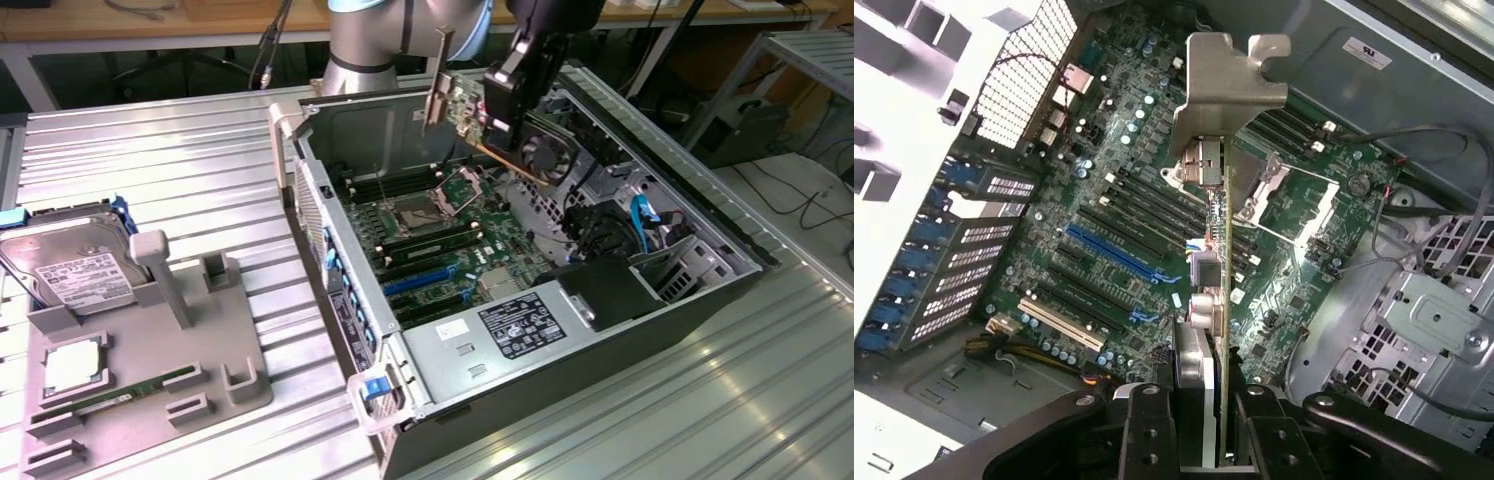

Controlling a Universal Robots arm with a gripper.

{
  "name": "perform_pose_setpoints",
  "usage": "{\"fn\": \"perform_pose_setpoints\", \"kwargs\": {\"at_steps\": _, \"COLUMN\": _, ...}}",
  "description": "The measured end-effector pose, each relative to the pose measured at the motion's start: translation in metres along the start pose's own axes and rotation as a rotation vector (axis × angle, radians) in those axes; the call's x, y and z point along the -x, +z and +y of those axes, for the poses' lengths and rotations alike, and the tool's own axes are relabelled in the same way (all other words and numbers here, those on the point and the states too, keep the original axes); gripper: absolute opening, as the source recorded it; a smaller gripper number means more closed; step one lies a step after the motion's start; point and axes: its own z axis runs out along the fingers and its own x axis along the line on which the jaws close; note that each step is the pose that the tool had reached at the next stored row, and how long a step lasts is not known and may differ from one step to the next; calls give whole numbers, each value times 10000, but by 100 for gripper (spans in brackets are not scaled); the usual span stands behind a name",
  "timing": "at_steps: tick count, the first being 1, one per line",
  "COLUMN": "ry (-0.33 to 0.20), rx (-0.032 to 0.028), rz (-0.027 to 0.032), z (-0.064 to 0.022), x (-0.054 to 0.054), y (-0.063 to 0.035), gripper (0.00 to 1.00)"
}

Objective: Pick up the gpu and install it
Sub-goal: 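Insert the gpu into the slot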

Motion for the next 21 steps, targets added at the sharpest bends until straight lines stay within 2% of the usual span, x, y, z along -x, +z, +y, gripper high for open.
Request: {"fn": "perform_pose_setpoints", "kwargs": {"at_steps": 21, "ry": -1580, "rx": 9, "rz": -21, "z": 3, "x": -5, "y": -1, "gripper": 28}}
